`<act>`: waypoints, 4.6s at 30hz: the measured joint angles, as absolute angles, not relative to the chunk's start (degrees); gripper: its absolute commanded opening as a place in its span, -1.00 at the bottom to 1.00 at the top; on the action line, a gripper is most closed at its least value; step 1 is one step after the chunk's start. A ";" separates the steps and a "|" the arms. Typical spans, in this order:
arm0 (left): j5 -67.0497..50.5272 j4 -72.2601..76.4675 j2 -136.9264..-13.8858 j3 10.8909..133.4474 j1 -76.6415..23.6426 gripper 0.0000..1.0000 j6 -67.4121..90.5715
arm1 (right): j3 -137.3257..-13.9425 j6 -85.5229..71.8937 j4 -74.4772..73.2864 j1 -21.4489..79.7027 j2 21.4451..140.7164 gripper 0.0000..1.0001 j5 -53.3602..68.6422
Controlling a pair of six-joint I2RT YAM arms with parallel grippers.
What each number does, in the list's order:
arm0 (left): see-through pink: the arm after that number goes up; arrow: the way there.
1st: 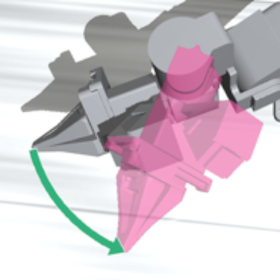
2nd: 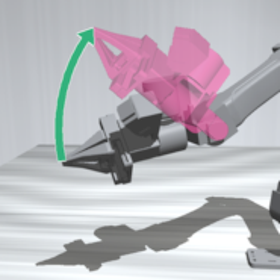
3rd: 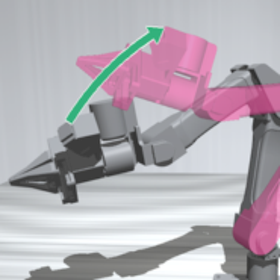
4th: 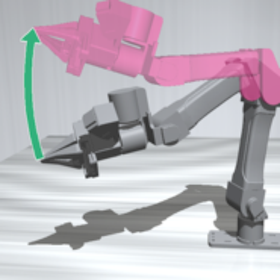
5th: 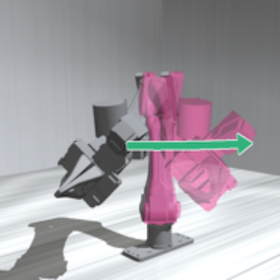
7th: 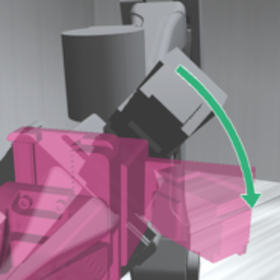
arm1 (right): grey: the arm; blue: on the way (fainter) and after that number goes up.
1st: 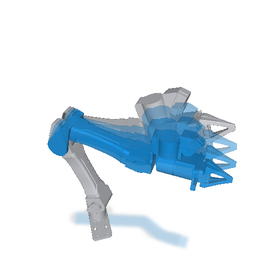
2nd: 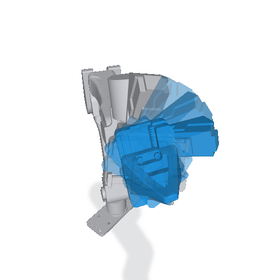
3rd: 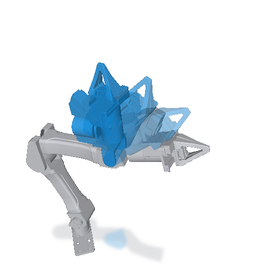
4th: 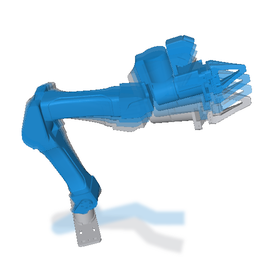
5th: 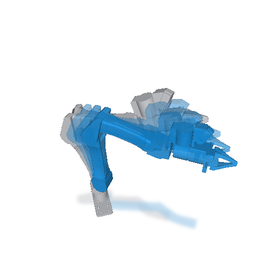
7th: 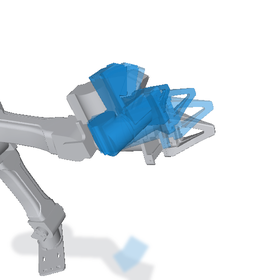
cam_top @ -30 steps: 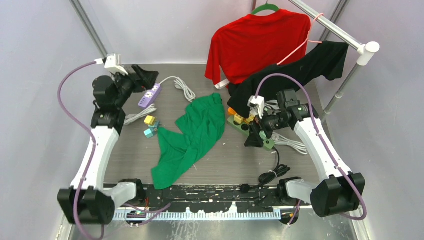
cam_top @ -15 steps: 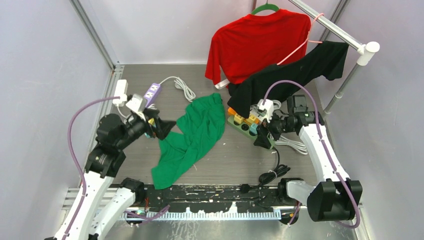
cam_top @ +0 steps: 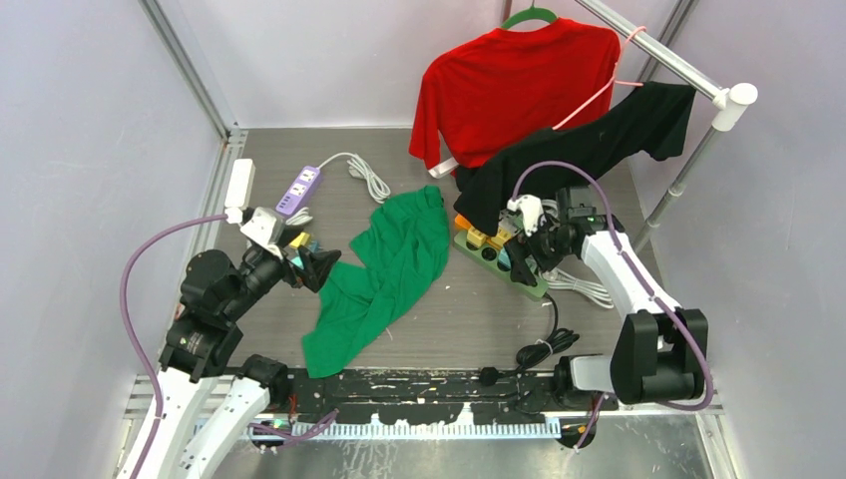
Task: Pull the plug off the socket
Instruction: Move the socket to the center of the board, then remove the plug from the socket.
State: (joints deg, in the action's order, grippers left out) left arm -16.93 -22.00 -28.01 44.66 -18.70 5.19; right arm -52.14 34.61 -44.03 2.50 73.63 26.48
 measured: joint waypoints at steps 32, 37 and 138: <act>-17.04 -22.09 -26.70 44.66 -18.70 0.84 4.97 | -50.81 43.66 -39.70 9.89 79.48 -0.72 18.68; -18.26 -21.91 -26.72 44.29 -18.70 0.87 4.86 | -50.61 50.00 -40.80 14.20 78.76 -0.74 17.65; -12.99 33.52 -74.15 17.87 -60.58 -1.00 -7.66 | -44.38 73.76 -46.70 28.69 72.18 -0.52 32.58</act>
